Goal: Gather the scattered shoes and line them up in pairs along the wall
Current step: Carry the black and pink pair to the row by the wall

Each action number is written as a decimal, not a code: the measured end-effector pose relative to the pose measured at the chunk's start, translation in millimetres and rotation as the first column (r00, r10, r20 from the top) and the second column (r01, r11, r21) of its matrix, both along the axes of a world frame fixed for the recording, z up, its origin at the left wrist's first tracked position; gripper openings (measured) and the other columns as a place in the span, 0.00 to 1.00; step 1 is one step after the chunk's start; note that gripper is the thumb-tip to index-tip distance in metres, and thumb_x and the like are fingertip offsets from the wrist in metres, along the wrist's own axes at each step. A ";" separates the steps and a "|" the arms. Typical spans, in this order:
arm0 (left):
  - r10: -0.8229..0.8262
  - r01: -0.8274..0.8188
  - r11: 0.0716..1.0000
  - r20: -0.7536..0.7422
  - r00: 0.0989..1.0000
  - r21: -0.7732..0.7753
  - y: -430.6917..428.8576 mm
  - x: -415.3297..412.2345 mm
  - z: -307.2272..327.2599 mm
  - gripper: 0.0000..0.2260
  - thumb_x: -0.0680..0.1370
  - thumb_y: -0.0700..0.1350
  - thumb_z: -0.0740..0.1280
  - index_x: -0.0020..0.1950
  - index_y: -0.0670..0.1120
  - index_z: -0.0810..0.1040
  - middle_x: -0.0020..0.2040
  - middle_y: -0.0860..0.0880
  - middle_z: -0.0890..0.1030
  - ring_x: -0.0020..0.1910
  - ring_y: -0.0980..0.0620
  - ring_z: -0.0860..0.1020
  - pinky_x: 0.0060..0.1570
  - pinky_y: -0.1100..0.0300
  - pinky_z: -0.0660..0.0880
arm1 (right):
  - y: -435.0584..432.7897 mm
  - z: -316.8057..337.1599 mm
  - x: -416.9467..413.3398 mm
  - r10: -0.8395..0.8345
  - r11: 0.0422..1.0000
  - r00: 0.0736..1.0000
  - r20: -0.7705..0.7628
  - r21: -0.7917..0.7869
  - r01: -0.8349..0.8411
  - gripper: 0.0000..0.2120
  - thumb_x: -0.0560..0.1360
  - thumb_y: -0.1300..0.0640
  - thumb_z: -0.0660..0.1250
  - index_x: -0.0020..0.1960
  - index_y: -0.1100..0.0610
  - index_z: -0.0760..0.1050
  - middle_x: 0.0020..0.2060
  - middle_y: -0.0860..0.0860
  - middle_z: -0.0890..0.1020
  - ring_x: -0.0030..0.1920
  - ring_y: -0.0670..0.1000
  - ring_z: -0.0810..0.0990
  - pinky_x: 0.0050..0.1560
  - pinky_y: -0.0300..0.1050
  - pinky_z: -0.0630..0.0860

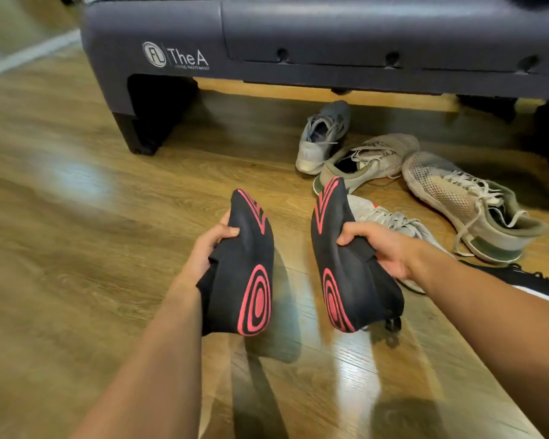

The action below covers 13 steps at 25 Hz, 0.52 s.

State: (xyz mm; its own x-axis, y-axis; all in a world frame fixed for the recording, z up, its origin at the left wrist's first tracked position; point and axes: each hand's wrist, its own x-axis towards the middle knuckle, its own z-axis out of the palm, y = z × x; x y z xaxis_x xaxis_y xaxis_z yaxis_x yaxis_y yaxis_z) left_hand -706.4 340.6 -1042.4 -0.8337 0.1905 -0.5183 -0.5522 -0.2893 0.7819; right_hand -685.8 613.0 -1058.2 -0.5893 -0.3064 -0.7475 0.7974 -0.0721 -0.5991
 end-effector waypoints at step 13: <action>-0.686 -0.093 0.116 -0.147 0.713 -0.989 44.6 64.7 -55.0 0.22 0.74 0.55 0.68 0.64 0.51 0.66 0.62 0.49 0.69 0.59 0.48 0.71 0.51 0.51 0.75 | -73.2 -9.1 27.2 0.822 0.149 0.563 -0.090 0.987 -0.060 0.20 0.72 0.39 0.67 0.50 0.54 0.67 0.50 0.55 0.79 0.48 0.57 0.77 0.41 0.47 0.70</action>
State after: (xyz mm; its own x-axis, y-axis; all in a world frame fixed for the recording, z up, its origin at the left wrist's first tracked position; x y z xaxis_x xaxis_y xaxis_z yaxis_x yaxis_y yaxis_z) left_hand -641.7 385.2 -1097.4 -0.9723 0.2213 -0.0757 0.1767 0.9070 0.3822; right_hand -658.6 539.8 -1067.3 -0.9295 -0.1187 -0.3491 -0.0409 0.9741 -0.2222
